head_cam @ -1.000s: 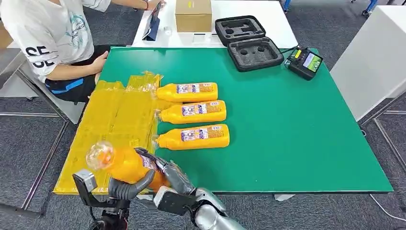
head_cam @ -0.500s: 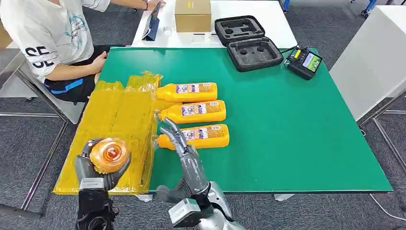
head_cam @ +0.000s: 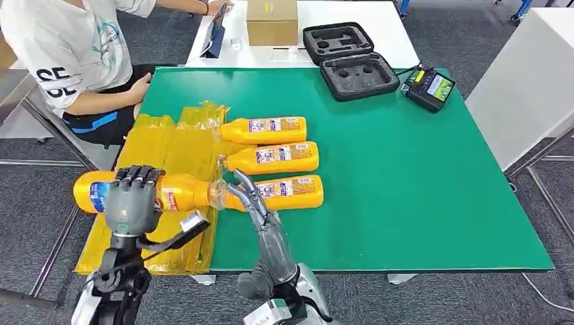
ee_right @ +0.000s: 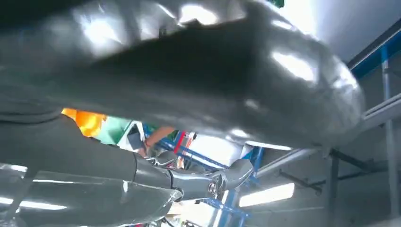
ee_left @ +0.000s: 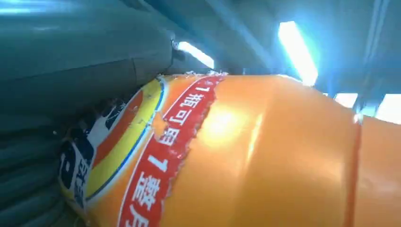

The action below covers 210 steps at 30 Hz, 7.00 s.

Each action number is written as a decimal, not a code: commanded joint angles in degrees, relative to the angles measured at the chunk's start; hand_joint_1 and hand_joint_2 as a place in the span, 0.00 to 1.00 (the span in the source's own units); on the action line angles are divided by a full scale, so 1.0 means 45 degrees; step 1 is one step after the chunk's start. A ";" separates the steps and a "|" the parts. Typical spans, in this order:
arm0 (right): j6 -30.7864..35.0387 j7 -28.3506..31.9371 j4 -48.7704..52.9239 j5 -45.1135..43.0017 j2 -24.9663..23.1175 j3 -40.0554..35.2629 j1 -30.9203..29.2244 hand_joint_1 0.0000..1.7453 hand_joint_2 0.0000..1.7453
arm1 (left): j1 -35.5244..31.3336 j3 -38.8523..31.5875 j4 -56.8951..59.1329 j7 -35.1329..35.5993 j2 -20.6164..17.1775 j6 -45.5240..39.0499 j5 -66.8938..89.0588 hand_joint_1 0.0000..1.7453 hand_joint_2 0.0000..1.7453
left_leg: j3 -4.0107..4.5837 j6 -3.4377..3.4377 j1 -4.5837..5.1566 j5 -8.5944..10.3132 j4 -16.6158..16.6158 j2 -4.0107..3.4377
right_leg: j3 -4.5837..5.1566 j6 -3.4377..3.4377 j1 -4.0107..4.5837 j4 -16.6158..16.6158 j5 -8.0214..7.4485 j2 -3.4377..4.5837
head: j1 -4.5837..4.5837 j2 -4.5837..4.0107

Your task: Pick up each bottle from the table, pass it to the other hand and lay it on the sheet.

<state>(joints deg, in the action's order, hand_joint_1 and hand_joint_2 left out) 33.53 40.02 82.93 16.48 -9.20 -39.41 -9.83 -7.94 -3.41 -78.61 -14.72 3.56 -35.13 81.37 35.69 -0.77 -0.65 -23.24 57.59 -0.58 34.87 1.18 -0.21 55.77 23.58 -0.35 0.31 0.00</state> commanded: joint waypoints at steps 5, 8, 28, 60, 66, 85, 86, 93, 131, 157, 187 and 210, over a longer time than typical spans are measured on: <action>-0.0110 -0.0004 -0.0055 -0.0304 0.0292 -0.0405 -0.0380 0.00 0.00 | -0.3468 0.1919 0.7236 0.0102 -0.2193 0.2979 -0.1948 1.00 1.00 | -0.0036 0.0003 0.0005 -0.0004 -0.0014 0.0029 | -0.0043 -0.0001 -0.0004 -0.0005 0.0015 -0.0015 | 0.0000 0.0000; -0.0033 -0.0004 -0.0028 -0.0366 0.0349 -0.0436 -0.0311 0.00 0.00 | -0.3698 0.1900 0.7790 0.0004 -0.2252 0.3330 -0.2307 1.00 1.00 | -0.0034 0.0006 0.0004 -0.0006 -0.0013 0.0024 | -0.0045 -0.0003 0.0000 -0.0008 0.0014 -0.0012 | -0.0005 0.0000; -0.0290 -0.0004 -0.0633 -0.0398 -0.0095 0.0203 -0.0496 0.00 1.00 | -0.4824 0.2260 0.9574 0.0233 -0.2526 0.4497 -0.2383 1.00 1.00 | -0.0040 0.0020 0.0004 0.0015 -0.0016 0.0017 | -0.0046 -0.0029 -0.0005 -0.0005 -0.0011 0.0000 | -0.0005 0.0000; -0.1089 -0.0004 -0.0960 0.0415 -0.0743 0.1479 -0.0371 0.00 1.00 | -0.6493 0.2312 1.2227 -0.0715 -0.2519 0.8097 -0.3470 0.00 1.00 | -0.0176 0.0040 0.0001 0.0051 -0.0044 -0.0009 | -0.0172 -0.0062 0.0001 -0.0016 -0.0045 0.0032 | -0.0005 0.0000; -0.1086 -0.0004 -0.0944 0.0406 -0.0704 0.1518 -0.0291 0.00 1.00 | -0.6734 0.1984 1.2261 -0.1927 -0.2569 0.9406 -0.4609 0.00 1.00 | -0.0180 0.0039 -0.0002 0.0048 -0.0043 -0.0004 | -0.0182 -0.0060 0.0004 -0.0021 -0.0045 0.0031 | 0.0000 0.0000; -0.1001 -0.0260 -0.1225 0.0921 -0.0507 0.1267 0.0107 0.00 1.00 | -0.5060 -0.1725 0.8278 -0.4459 -0.1015 0.9124 -1.3343 0.00 0.00 | -0.0159 0.0027 0.0010 0.0049 -0.0034 0.0039 | -0.0175 -0.0049 -0.0011 -0.0017 -0.0026 -0.0025 | -0.0005 0.0000; -0.0924 -0.0328 -0.1212 0.1000 -0.0494 0.1219 0.0104 0.00 1.00 | -0.4909 -0.1755 0.7621 -0.4806 -0.0874 0.6699 -1.3230 0.00 0.00 | -0.0134 0.0028 0.0004 0.0051 -0.0023 0.0033 | -0.0148 -0.0050 -0.0004 -0.0012 -0.0030 -0.0027 | -0.0005 0.0000; -0.0387 -0.0616 -0.1160 0.1681 -0.0324 0.0991 -0.0100 0.00 1.00 | -0.4304 -0.1230 0.5954 -0.5618 -0.0788 0.2097 -1.3239 0.00 0.00 | -0.0063 0.0029 -0.0003 0.0039 -0.0016 0.0042 | -0.0072 -0.0052 0.0005 -0.0011 -0.0017 -0.0032 | -0.0005 0.0000; -0.1952 -0.8513 -0.9120 1.0627 0.0466 0.5658 -0.4786 0.00 1.00 | 0.0025 -0.2469 0.1180 -0.5154 -0.0046 0.0898 -1.6924 0.00 1.00 | 0.0004 0.0026 0.0004 0.0030 -0.0013 0.0003 | -0.0012 -0.0030 -0.0005 -0.0009 -0.0024 0.0016 | -0.0005 0.0000; -0.5041 -0.7364 -1.3731 0.8807 -0.0792 0.5618 -0.7443 0.00 1.00 | -0.1063 -0.2234 0.2893 -0.4978 0.0026 0.0687 -1.6799 0.00 1.00 | 0.0023 0.0024 0.0006 0.0043 -0.0005 0.0034 | 0.0009 -0.0030 -0.0005 0.0005 -0.0017 -0.0018 | -0.0005 0.0000; -0.7779 -0.8852 -1.4377 0.7821 -0.0173 0.4879 -0.7382 1.00 1.00 | -0.1747 -0.1998 0.3880 -0.4918 -0.0082 0.0856 -1.7316 0.00 1.00 | -0.0047 0.0024 -0.0006 0.0047 -0.0015 0.0067 | -0.0070 -0.0031 0.0006 -0.0022 -0.0015 -0.0051 | -0.0005 0.0000; -0.7353 -0.0004 -0.7108 -0.1697 -0.0930 0.5625 -0.4847 1.00 1.00 | 0.0083 -0.2167 0.2271 -0.4929 0.0092 0.2515 -1.9029 0.00 1.00 | 0.0021 0.0021 0.0004 0.0030 -0.0001 -0.0031 | 0.0014 -0.0025 0.0001 0.0008 -0.0026 0.0034 | -0.0005 0.0000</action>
<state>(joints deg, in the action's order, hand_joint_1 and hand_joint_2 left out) -4.33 39.54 36.11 16.76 -12.52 -13.42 -35.37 -12.00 -11.85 -64.52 -38.03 3.06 -26.63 -1.70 35.87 -0.65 -0.66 -23.04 57.60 -0.62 34.99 1.06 -0.18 55.80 23.43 -0.34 0.28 0.00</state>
